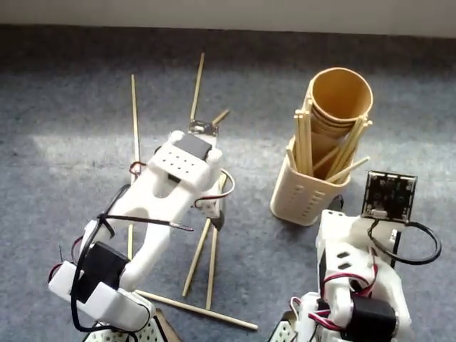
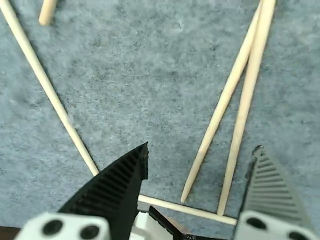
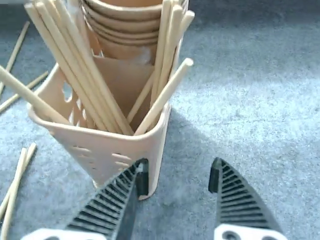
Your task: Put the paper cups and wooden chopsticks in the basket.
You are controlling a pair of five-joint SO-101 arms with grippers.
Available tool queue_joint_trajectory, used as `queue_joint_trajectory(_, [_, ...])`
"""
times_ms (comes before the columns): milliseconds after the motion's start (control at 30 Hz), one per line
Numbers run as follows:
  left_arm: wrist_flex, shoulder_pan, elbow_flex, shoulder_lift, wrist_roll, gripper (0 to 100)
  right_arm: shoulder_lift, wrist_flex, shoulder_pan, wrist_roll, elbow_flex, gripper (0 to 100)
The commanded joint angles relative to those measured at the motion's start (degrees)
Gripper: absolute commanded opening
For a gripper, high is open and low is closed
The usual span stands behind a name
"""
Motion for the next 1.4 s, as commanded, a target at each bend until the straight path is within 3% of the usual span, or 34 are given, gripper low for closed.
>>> queue_joint_trajectory(0, [-5.36, 0.66, 2.33, 1.63, 0.44, 32, -5.58, -5.76, 4.09, 1.58, 8.22, 20.0])
queue_joint_trajectory(200, [-16.44, 0.84, 5.23, 7.08, 0.26, 32, -16.22, -10.86, 5.32, 1.58, 23.52, 20.0])
queue_joint_trajectory(300, [-18.2, 0.84, 5.05, 10.15, 0.18, 31, -20.09, -11.12, 5.41, 1.58, 27.82, 20.0])
queue_joint_trajectory(533, [-17.85, 0.84, 2.42, 13.85, 0.18, 0, -19.38, -11.12, 5.41, 1.49, 30.11, 20.0])
queue_joint_trajectory(933, [-15.65, -3.65, 0.04, 13.41, -3.52, 0, -19.38, -11.56, 5.32, 1.49, 36.26, 20.0])
queue_joint_trajectory(1100, [-7.65, -7.08, -12.97, 13.41, -5.8, 0, -19.38, -15.69, 2.86, 1.85, 39.87, 20.0])
queue_joint_trajectory(1367, [3.87, -8.13, -45.14, 13.41, -6.51, 0, -19.38, -15.96, 2.15, 1.85, 40.75, 20.0])
